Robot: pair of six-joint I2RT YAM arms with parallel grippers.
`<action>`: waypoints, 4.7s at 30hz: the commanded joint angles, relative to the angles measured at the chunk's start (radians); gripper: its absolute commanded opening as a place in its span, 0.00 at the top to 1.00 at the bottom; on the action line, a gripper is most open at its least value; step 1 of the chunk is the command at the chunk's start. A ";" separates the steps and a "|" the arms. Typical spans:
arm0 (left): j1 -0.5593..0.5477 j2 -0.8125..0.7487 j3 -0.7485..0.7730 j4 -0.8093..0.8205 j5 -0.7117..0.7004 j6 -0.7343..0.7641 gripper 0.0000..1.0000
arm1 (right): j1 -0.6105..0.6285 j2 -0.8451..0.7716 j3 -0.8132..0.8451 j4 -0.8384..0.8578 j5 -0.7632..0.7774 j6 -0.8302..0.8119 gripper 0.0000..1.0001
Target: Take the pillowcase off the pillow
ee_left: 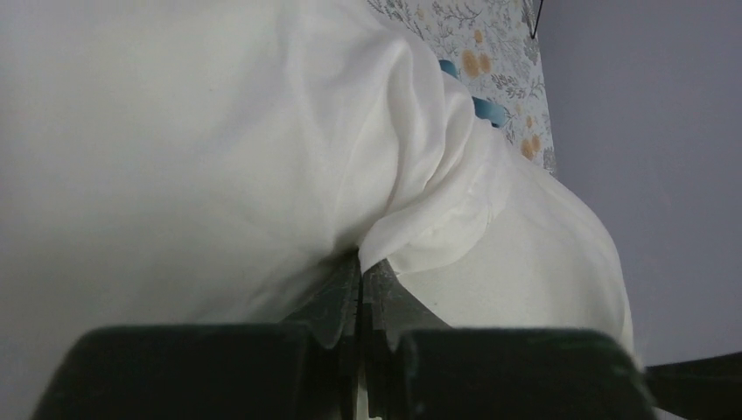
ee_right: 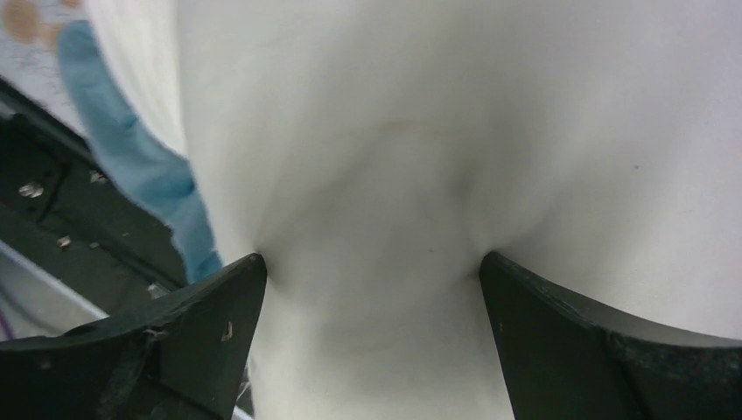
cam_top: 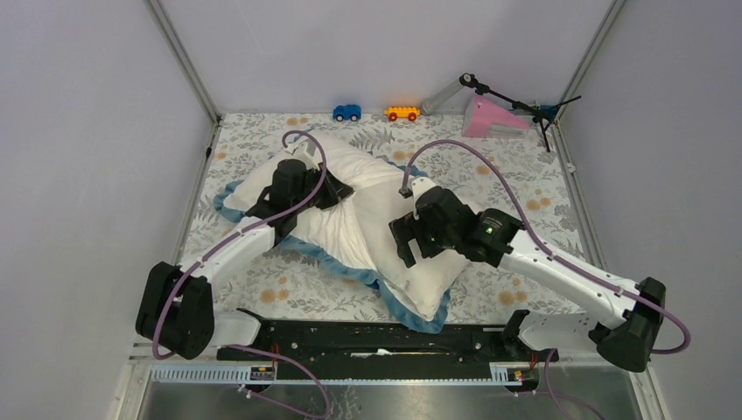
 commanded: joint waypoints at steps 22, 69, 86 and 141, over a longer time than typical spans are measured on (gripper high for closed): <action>-0.482 -0.548 -0.136 -0.441 -0.250 -0.216 0.22 | 0.010 0.025 -0.129 0.504 0.202 0.155 1.00; -0.041 -0.481 0.255 -0.540 -0.311 0.068 1.00 | -0.299 -0.213 -0.061 0.181 0.251 0.043 0.98; -0.043 -0.355 0.320 -0.498 -0.036 0.144 1.00 | -0.146 -0.008 0.236 0.059 -0.104 -0.065 0.00; -0.619 -0.417 -0.150 -0.450 -0.617 -0.153 0.01 | -0.411 0.055 0.042 0.442 -0.277 0.234 1.00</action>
